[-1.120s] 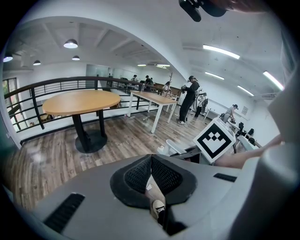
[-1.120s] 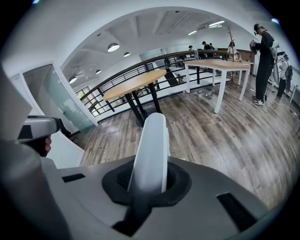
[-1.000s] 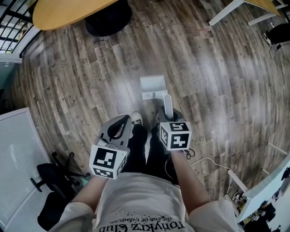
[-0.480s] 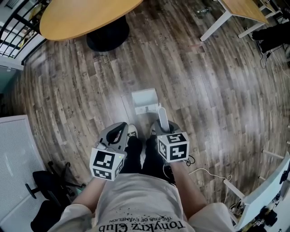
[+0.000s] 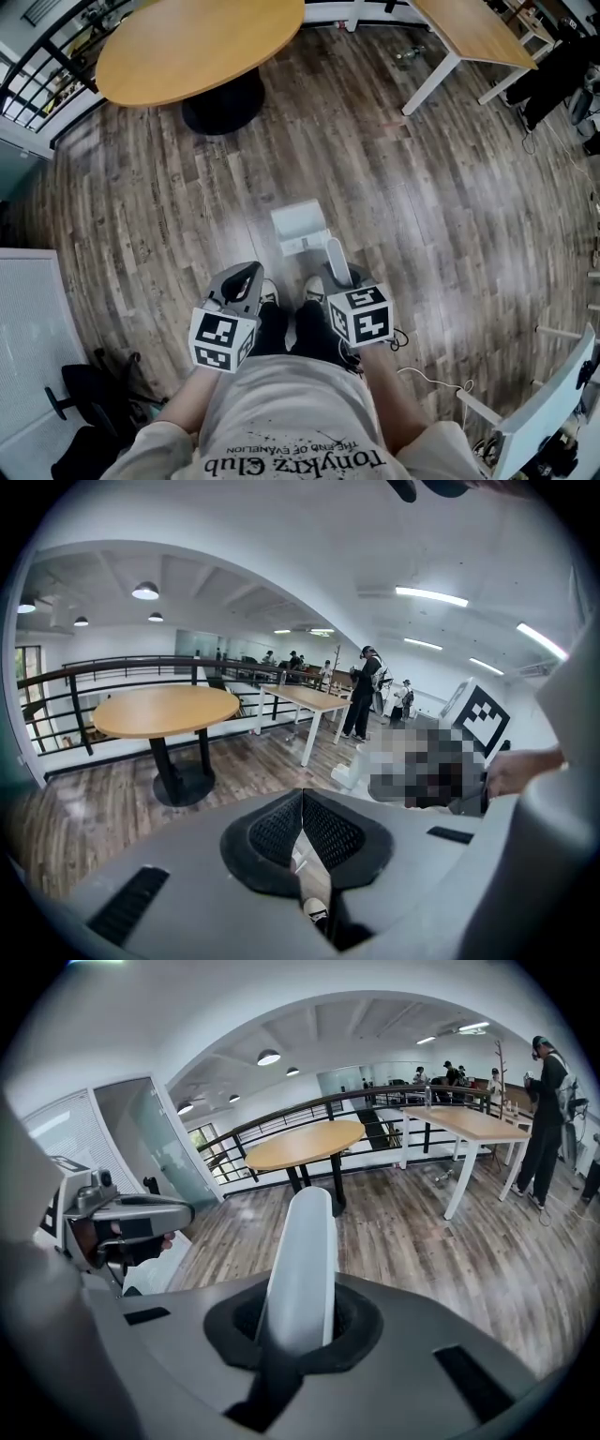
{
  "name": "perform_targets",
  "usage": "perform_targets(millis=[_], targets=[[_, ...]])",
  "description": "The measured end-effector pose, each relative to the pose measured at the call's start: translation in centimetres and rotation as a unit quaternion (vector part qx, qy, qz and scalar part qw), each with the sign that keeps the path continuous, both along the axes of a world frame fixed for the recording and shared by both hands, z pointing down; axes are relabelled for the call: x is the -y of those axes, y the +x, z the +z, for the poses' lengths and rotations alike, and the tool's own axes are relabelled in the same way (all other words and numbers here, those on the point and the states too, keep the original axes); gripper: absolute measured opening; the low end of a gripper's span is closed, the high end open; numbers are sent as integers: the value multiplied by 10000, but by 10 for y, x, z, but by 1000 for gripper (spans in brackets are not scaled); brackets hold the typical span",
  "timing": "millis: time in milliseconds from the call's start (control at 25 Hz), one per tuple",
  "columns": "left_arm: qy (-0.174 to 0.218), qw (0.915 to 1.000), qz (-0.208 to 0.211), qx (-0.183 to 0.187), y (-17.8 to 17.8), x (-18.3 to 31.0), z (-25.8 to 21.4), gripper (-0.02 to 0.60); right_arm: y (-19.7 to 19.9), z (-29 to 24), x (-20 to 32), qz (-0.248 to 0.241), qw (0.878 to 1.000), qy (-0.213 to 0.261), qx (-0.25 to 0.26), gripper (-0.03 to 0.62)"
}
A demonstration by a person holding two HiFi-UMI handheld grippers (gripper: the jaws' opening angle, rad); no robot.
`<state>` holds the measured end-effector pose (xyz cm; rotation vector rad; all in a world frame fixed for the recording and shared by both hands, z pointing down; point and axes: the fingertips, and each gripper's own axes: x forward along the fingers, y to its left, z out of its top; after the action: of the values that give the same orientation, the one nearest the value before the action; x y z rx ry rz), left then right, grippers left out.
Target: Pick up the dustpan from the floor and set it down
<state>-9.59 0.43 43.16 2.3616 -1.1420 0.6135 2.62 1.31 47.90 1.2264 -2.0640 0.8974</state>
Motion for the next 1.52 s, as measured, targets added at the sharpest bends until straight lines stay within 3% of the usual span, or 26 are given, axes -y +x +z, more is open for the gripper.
perform_targets(millis=[560, 1080, 1520], targets=[[315, 9979, 564, -48, 32, -13, -25, 25, 20, -34, -17, -103, 9999, 53, -36, 43], [576, 9976, 348, -184, 34, -4, -47, 23, 19, -42, -14, -147, 9998, 55, 78, 43], [460, 9979, 316, -322, 38, -1, -46, 23, 18, -41, -9, -204, 9997, 64, 87, 43]])
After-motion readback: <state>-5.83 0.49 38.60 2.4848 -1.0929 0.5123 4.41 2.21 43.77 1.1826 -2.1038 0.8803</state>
